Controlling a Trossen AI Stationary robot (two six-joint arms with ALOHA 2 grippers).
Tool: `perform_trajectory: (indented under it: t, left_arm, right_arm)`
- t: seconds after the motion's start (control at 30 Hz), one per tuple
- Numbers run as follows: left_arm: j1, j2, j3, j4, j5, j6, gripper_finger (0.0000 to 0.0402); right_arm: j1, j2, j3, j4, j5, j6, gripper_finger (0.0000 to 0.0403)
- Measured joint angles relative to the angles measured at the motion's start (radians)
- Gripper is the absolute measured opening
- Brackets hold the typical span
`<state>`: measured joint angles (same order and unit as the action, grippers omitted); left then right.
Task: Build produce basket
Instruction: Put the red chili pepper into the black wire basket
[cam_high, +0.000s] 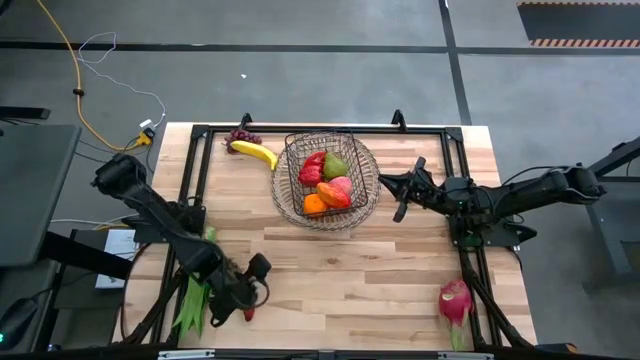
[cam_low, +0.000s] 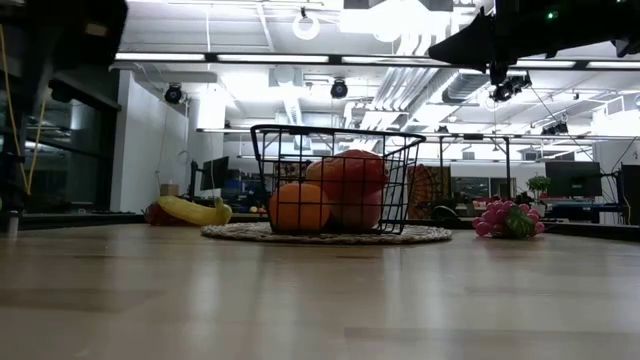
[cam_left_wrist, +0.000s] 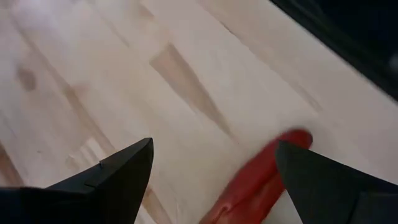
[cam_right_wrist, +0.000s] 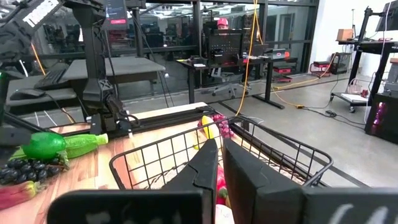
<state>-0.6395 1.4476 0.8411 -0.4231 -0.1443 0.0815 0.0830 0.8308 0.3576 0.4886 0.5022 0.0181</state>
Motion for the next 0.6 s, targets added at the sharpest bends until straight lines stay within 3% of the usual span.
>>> perform_trajectory:
  t: [0.33,0.6]
  left_arm:
    - [-0.044,0.118,0.014,-0.136,0.008,0.062,0.0323]
    - [-0.042,0.202,0.014,-0.133,0.006,0.098,0.0323]
  right_arm:
    - [0.0,0.0,0.0,-0.022,0.0,0.0,0.0018]
    - [0.0,0.0,0.0,-0.021,0.0,0.0,0.0018]
